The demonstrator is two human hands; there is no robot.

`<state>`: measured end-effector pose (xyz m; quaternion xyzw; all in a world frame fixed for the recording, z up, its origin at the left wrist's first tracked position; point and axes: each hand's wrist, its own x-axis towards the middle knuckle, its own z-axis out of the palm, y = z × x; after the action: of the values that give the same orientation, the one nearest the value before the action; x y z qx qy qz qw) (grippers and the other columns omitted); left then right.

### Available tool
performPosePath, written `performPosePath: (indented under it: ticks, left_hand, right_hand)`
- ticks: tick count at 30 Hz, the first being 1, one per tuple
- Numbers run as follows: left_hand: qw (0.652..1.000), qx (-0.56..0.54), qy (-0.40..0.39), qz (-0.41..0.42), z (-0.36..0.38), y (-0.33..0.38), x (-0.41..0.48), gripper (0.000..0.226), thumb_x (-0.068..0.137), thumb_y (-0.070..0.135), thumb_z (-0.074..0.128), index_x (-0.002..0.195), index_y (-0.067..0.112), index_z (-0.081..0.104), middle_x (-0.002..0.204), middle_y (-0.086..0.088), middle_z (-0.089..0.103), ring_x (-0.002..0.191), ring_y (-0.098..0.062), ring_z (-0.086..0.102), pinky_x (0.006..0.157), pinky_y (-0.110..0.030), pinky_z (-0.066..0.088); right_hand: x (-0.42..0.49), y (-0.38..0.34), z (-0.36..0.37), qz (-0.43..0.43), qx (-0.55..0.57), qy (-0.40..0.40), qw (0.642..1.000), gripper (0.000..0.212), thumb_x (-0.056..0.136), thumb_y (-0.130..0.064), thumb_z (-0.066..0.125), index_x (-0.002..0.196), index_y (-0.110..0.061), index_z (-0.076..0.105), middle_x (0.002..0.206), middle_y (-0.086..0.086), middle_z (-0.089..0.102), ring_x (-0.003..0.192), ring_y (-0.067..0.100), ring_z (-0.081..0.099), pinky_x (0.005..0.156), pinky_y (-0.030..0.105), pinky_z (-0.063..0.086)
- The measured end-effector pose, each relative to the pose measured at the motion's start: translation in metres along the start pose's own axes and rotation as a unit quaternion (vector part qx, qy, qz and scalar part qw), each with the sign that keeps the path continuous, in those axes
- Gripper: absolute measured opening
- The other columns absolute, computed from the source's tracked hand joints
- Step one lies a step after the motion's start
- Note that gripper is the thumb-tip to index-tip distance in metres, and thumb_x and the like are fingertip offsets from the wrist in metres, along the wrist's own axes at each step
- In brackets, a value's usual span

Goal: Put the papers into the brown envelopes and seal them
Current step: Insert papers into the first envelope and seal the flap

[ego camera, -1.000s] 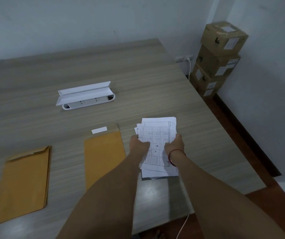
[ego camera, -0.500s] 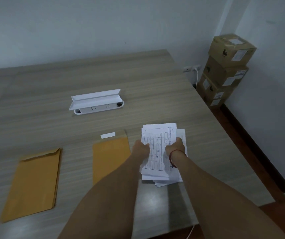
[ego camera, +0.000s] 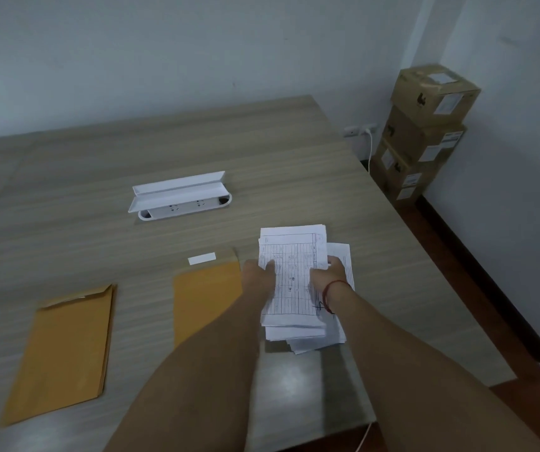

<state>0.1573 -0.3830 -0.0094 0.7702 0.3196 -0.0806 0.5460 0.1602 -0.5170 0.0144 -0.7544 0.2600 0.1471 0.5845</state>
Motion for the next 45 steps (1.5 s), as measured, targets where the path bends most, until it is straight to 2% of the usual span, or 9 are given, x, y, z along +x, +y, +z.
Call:
performPosePath:
  ticks: [3, 6, 12, 17, 22, 25, 29, 40, 45]
  left_hand:
    - [0.999, 0.003, 0.033, 0.022, -0.011, 0.006, -0.001, 0.067, 0.091, 0.046, 0.054, 0.144, 0.010, 0.033, 0.129, -0.009, 0.057, 0.116, -0.029, 0.056, 0.100, -0.045, 0.048]
    - [0.999, -0.039, 0.026, 0.008, -0.020, 0.007, 0.002, 0.083, 0.088, 0.055, 0.054, 0.150, 0.010, 0.021, 0.147, -0.010, 0.042, 0.133, -0.033, 0.044, 0.107, -0.048, 0.041]
    - [0.999, -0.043, 0.016, 0.004, -0.052, 0.004, 0.004, 0.052, 0.096, 0.039, 0.052, 0.132, 0.003, 0.046, 0.128, -0.012, 0.059, 0.114, -0.032, 0.059, 0.097, -0.046, 0.050]
    - [0.999, -0.020, 0.041, 0.003, -0.082, -0.003, 0.003, 0.051, 0.103, 0.034, 0.034, 0.139, -0.002, 0.032, 0.134, -0.017, 0.050, 0.123, -0.033, 0.051, 0.101, -0.041, 0.044]
    - [0.999, -0.002, 0.053, 0.009, -0.126, -0.026, 0.021, 0.022, 0.096, 0.026, 0.054, 0.105, 0.008, 0.064, 0.094, -0.004, 0.066, 0.080, -0.017, 0.063, 0.085, -0.036, 0.054]
    - [0.997, -0.043, 0.062, -0.015, -0.134, -0.028, 0.021, 0.034, 0.099, 0.021, 0.049, 0.129, 0.005, 0.050, 0.122, -0.009, 0.060, 0.111, -0.026, 0.060, 0.098, -0.042, 0.049]
    - [0.995, -0.062, 0.075, -0.027, -0.141, -0.024, 0.030, 0.040, 0.101, 0.016, 0.042, 0.139, 0.005, 0.036, 0.138, -0.012, 0.048, 0.125, -0.031, 0.049, 0.103, -0.043, 0.045]
    - [0.997, -0.061, 0.039, -0.032, -0.150, -0.026, 0.062, 0.039, 0.097, 0.008, 0.045, 0.134, 0.010, 0.035, 0.130, -0.014, 0.052, 0.113, -0.029, 0.057, 0.093, -0.042, 0.052]
    - [0.997, -0.010, 0.077, -0.009, -0.158, -0.028, 0.075, 0.037, 0.096, 0.010, 0.045, 0.133, 0.008, 0.041, 0.124, -0.016, 0.056, 0.101, -0.028, 0.058, 0.091, -0.042, 0.051]
  right_hand:
    - [-0.007, -0.020, 0.003, -0.022, 0.012, -0.029, 0.999, 0.042, 0.091, 0.005, 0.046, 0.131, -0.005, 0.048, 0.108, 0.014, 0.061, 0.088, 0.024, 0.063, 0.068, 0.024, 0.050]
    - [-0.011, -0.028, 0.011, -0.037, 0.006, -0.055, 0.998, 0.041, 0.091, 0.004, 0.046, 0.131, -0.007, 0.048, 0.104, 0.007, 0.057, 0.085, 0.018, 0.055, 0.070, 0.024, 0.045]
    - [-0.018, -0.027, 0.040, -0.052, -0.011, -0.080, 0.995, 0.039, 0.092, -0.008, 0.054, 0.129, -0.016, 0.047, 0.109, 0.002, 0.059, 0.082, 0.015, 0.058, 0.068, 0.025, 0.049]
    - [-0.025, -0.032, 0.085, -0.066, -0.054, -0.111, 0.990, 0.045, 0.091, -0.015, 0.056, 0.135, -0.017, 0.045, 0.130, 0.005, 0.059, 0.117, 0.025, 0.057, 0.102, 0.037, 0.046]
    - [-0.021, -0.036, 0.106, -0.050, -0.068, -0.123, 0.989, 0.036, 0.091, -0.002, 0.055, 0.126, -0.007, 0.054, 0.120, 0.007, 0.064, 0.103, 0.023, 0.061, 0.082, 0.027, 0.048]
    - [-0.024, -0.042, 0.124, -0.059, -0.086, -0.153, 0.983, 0.032, 0.091, -0.001, 0.050, 0.122, -0.008, 0.054, 0.107, 0.002, 0.062, 0.089, 0.019, 0.058, 0.072, 0.024, 0.047]
    - [-0.022, -0.047, 0.137, -0.038, -0.160, -0.187, 0.968, 0.032, 0.091, -0.004, 0.052, 0.123, -0.006, 0.055, 0.114, 0.008, 0.064, 0.101, 0.025, 0.062, 0.085, 0.030, 0.050]
    - [0.003, -0.054, 0.152, 0.018, -0.230, -0.218, 0.948, 0.035, 0.091, -0.002, 0.054, 0.126, -0.002, 0.052, 0.098, 0.003, 0.058, 0.081, 0.017, 0.055, 0.066, 0.024, 0.045]
    - [0.024, -0.062, 0.157, -0.032, -0.102, -0.105, 0.989, 0.030, 0.091, 0.000, 0.051, 0.121, -0.002, 0.053, 0.115, 0.015, 0.062, 0.089, 0.023, 0.055, 0.074, 0.030, 0.050]
